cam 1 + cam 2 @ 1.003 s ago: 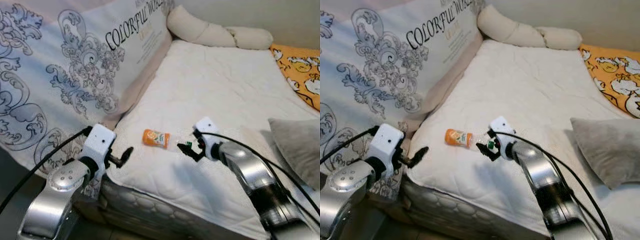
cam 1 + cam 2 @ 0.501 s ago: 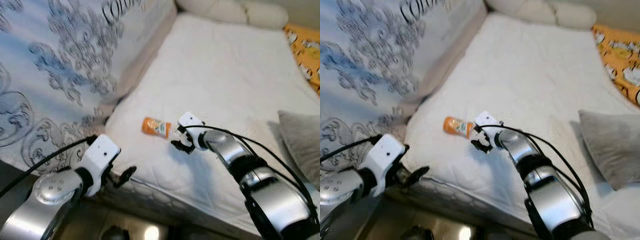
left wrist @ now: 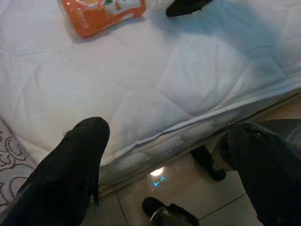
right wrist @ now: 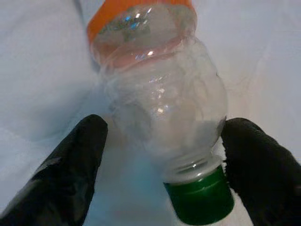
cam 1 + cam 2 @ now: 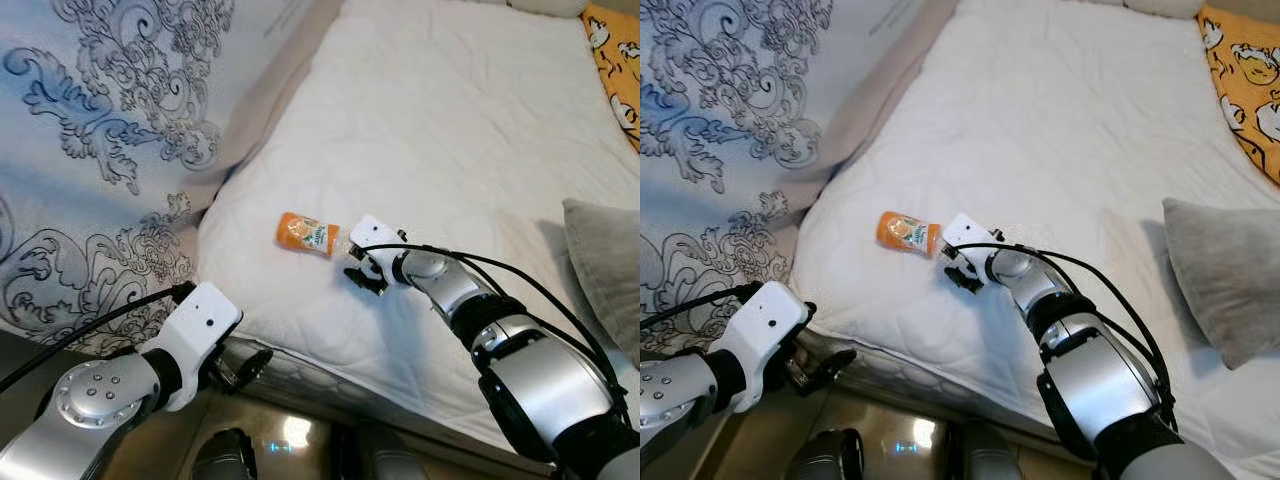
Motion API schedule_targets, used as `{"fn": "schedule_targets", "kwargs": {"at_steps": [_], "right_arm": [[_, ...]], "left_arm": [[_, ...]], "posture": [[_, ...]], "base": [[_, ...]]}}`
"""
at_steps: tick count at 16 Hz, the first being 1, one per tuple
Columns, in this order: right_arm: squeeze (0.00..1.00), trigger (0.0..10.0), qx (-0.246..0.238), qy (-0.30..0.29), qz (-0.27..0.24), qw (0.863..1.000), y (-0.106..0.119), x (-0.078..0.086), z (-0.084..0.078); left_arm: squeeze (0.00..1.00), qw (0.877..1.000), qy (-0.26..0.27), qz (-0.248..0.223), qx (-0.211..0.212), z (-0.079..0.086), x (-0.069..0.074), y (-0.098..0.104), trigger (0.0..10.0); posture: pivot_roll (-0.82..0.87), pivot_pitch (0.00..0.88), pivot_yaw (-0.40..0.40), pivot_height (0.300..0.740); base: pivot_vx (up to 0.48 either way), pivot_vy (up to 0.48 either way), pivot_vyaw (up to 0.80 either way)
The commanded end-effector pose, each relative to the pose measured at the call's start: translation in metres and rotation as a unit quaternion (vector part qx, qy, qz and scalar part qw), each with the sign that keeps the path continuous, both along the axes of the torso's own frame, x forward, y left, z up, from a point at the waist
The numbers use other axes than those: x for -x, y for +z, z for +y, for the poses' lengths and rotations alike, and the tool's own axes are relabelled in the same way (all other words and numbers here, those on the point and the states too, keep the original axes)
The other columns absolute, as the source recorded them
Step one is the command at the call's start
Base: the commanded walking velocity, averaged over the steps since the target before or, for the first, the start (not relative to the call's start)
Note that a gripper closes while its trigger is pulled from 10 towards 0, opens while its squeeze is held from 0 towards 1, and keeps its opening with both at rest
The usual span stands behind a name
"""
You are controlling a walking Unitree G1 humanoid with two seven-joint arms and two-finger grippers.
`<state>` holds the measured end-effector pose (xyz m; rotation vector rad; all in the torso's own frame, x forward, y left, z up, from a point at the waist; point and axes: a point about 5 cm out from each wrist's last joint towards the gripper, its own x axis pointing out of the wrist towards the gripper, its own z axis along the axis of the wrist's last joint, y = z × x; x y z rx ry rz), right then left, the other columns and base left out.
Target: Clean up the room
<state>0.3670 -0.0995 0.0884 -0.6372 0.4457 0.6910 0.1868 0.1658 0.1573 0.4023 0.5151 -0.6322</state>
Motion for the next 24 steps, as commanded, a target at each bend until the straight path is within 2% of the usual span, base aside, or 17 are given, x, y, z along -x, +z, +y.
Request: {"fn": "schedule_targets", "kwargs": {"at_steps": [1, 2, 3, 11, 14, 15, 16, 17, 18, 19, 20, 21, 22, 23, 24], "right_arm": [[0.00, 1.1, 0.003, 0.002, 0.002, 1.000, -0.002, 0.001, -0.001], [0.00, 0.2, 0.002, 0.001, 0.002, 1.000, -0.002, 0.001, 0.000], [0.00, 0.0, 0.000, 0.001, 0.001, 1.000, -0.002, 0.001, 0.000], [0.00, 0.0, -0.021, -0.006, 0.003, 1.000, -0.001, 0.001, -0.002], [0.00, 0.0, -0.099, -0.052, -0.004, 0.994, 0.004, -0.003, -0.007], [0.00, 0.0, -0.108, -0.055, -0.004, 0.993, 0.003, -0.002, -0.009], [0.00, 0.0, -0.150, -0.073, -0.006, 0.986, 0.002, -0.001, -0.015], [0.00, 0.0, -0.204, -0.101, -0.012, 0.974, -0.002, 0.004, -0.027], [0.00, 0.0, -0.216, -0.108, -0.012, 0.970, -0.003, 0.005, -0.029], [0.00, 0.0, -0.251, -0.128, -0.030, 0.959, -0.001, 0.009, -0.042], [0.00, 0.0, -0.284, -0.149, -0.049, 0.946, 0.000, 0.018, -0.055], [0.00, 0.0, -0.296, -0.160, -0.060, 0.940, 0.001, 0.028, -0.063], [0.00, 10.0, -0.324, -0.205, -0.071, 0.921, 0.005, 0.050, -0.077], [0.00, 10.0, -0.343, -0.232, -0.077, 0.907, 0.011, 0.070, -0.086], [0.00, 10.0, -0.353, -0.245, -0.081, 0.899, 0.014, 0.081, -0.090]], "left_arm": [[0.00, 1.000, -0.001, 0.000, -0.002, 0.000, 0.004, 0.002, 10.0], [0.00, 1.000, -0.001, 0.000, -0.002, 0.000, 0.005, 0.003, 10.0], [0.00, 1.000, -0.001, 0.000, -0.003, 0.000, 0.005, 0.003, 10.0], [0.00, 1.000, -0.007, 0.005, -0.002, 0.000, 0.003, 0.001, 10.0], [0.00, 1.000, -0.005, 0.004, -0.004, 0.001, -0.002, -0.001, 10.0], [0.00, 1.000, -0.004, 0.003, -0.004, 0.002, -0.002, -0.002, 10.0], [0.00, 1.000, 0.000, -0.002, -0.002, 0.001, -0.004, -0.002, 10.0], [0.00, 1.000, 0.009, -0.009, -0.004, 0.002, -0.007, -0.004, 10.0], [0.00, 1.000, 0.012, -0.010, -0.005, 0.002, -0.007, -0.004, 10.0], [0.00, 0.999, 0.032, -0.017, -0.004, 0.005, -0.009, -0.003, 10.0], [0.00, 0.997, 0.067, -0.029, -0.006, 0.010, -0.012, -0.004, 10.0], [0.00, 0.995, 0.092, -0.038, -0.007, 0.013, -0.013, -0.006, 10.0], [0.00, 0.991, 0.122, -0.038, 0.025, 0.012, -0.014, -0.005, 10.0], [0.00, 0.988, 0.142, -0.045, 0.046, 0.010, -0.015, -0.004, 10.0], [0.00, 0.985, 0.155, -0.056, 0.045, 0.010, -0.017, -0.004, 10.0]], "posture": [[0.00, 0.264, -0.116, 0.740], [0.01, 0.265, -0.116, 0.740], [0.01, 0.267, -0.116, 0.740], [-0.01, 0.243, -0.098, 0.740], [-0.03, 0.197, -0.079, 0.740], [-0.03, 0.183, -0.073, 0.740], [-0.04, 0.154, -0.058, 0.740], [-0.05, 0.110, -0.038, 0.740], [-0.05, 0.110, -0.038, 0.740], [-0.05, 0.088, -0.029, 0.740], [-0.07, 0.039, -0.012, 0.740], [-0.07, 0.031, -0.014, 0.740], [-0.09, 0.000, -0.019, 0.740], [-0.09, 0.000, -0.021, 0.740], [-0.09, 0.000, -0.024, 0.740]], "base": [[0.000, 0.000, 0.00], [0.000, 0.000, 0.00], [0.000, 0.000, 0.00], [0.000, 0.000, 0.00], [0.000, 0.000, 0.00], [0.000, 0.000, 0.00], [0.000, 0.000, 0.00], [0.000, 0.000, 0.00], [0.000, 0.000, 0.00], [0.000, 0.000, 0.00], [0.000, 0.000, 0.00], [0.000, 0.000, 0.00], [0.000, 0.000, 0.00], [0.000, 0.000, 0.00], [0.000, 0.000, 0.00]]}}
